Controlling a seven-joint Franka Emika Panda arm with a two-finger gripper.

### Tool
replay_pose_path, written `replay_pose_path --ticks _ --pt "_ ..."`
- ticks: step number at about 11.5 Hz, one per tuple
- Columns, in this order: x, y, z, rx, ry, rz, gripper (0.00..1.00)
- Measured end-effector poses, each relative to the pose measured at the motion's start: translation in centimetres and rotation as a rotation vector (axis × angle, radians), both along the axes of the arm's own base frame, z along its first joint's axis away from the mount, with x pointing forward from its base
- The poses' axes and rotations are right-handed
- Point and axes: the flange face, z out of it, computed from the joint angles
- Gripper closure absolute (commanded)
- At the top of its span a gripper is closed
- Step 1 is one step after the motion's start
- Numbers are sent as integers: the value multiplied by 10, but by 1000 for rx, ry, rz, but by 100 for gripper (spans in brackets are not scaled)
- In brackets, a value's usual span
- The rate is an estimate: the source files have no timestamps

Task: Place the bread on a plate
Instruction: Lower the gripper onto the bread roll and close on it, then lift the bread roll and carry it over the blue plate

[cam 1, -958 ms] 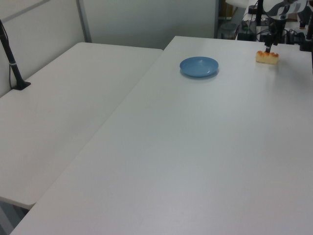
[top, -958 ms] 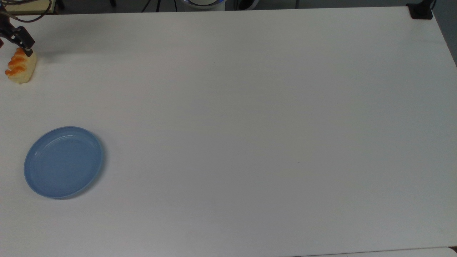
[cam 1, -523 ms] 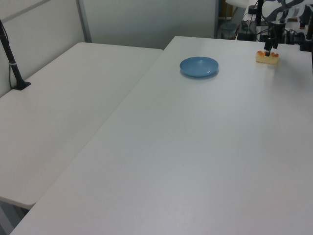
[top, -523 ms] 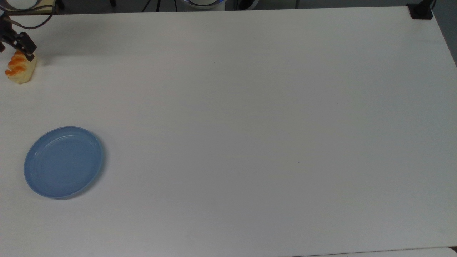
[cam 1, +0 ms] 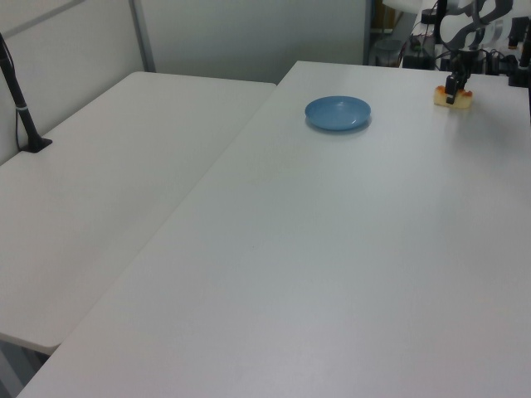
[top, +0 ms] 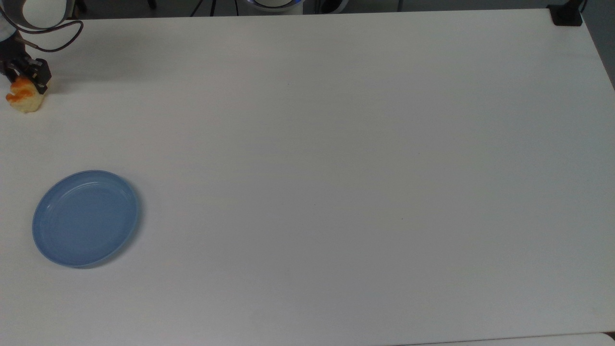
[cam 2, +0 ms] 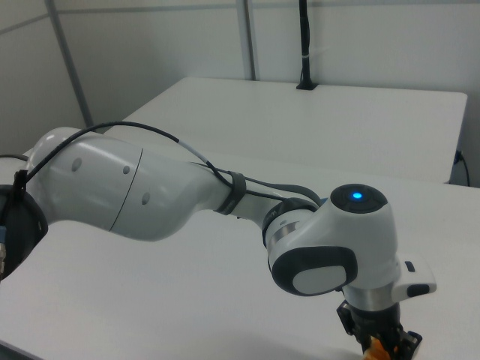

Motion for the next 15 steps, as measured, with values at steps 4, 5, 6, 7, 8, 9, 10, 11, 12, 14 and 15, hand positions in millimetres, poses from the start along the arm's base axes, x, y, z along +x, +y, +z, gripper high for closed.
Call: replay_pose_path --ticks 4,5,6,7,8,9,10,11,12,14,15 --pt "7 5 2 2 -16 -7 53" --pt "11 7 5 2 -26 -9 53" --pt "17 10 10 2 -39 -9 53" --pt "23 13 17 13 -45 -20 53" --pt "32 17 30 40 -41 -39 54" --pt "41 22 49 67 -38 -59 54" --pt "55 31 69 85 -52 -77 54" --pt "73 46 84 96 -79 -94 54" --pt "94 66 92 110 -108 -104 54" --pt "127 99 102 134 -147 -122 55" --pt "142 114 109 143 -172 -133 55"
